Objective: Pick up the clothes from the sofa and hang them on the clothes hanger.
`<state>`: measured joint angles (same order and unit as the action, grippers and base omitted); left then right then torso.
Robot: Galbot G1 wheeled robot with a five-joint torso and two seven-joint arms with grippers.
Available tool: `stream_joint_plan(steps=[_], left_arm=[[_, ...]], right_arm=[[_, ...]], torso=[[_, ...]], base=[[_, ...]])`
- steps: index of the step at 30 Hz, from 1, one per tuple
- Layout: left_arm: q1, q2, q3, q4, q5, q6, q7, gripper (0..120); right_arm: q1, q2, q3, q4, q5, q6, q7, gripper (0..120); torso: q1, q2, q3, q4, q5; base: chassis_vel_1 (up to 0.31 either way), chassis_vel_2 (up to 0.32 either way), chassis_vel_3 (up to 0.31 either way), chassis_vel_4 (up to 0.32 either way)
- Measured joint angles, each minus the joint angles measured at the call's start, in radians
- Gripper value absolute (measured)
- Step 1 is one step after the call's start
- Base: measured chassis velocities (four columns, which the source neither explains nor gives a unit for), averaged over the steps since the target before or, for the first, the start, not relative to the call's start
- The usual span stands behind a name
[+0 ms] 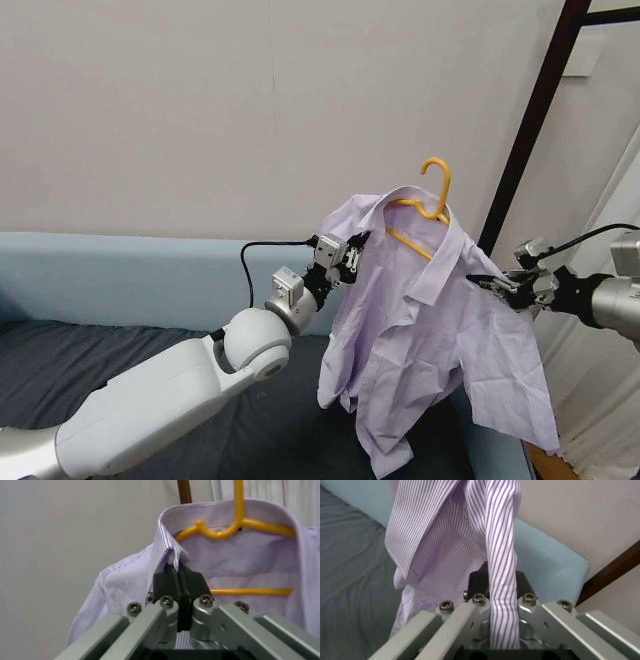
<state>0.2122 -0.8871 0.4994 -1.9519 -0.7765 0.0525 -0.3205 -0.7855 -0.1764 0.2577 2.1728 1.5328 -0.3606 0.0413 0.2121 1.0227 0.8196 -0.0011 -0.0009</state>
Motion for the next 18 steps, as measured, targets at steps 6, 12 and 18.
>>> stream_joint_plan(steps=[6, 12, 18], left_arm=[[-0.032, 0.017, 0.004, -0.077, -0.038, 0.061, -0.024, 0], [-0.043, 0.028, 0.013, -0.066, -0.02, 0.08, -0.032, 0], [-0.009, 0.016, 0.011, -0.039, 0.064, 0.151, -0.081, 7]], right_arm=[[-0.005, -0.001, 0.01, -0.027, 0.001, 0.004, -0.004, 1], [-0.014, -0.008, 0.048, -0.033, 0.027, 0.005, -0.004, 1], [-0.008, -0.01, 0.05, -0.014, 0.041, 0.002, 0.004, 1]], torso=[[0.0, 0.0, 0.0, -0.0001, 0.0001], [0.0, 0.0, 0.0, -0.0001, 0.0], [0.0, 0.0, 0.0, -0.0002, 0.0001]], base=[[0.0, 0.0, 0.0, 0.0], [0.0, 0.0, 0.0, 0.0], [0.0, 0.0, 0.0, 0.0]])
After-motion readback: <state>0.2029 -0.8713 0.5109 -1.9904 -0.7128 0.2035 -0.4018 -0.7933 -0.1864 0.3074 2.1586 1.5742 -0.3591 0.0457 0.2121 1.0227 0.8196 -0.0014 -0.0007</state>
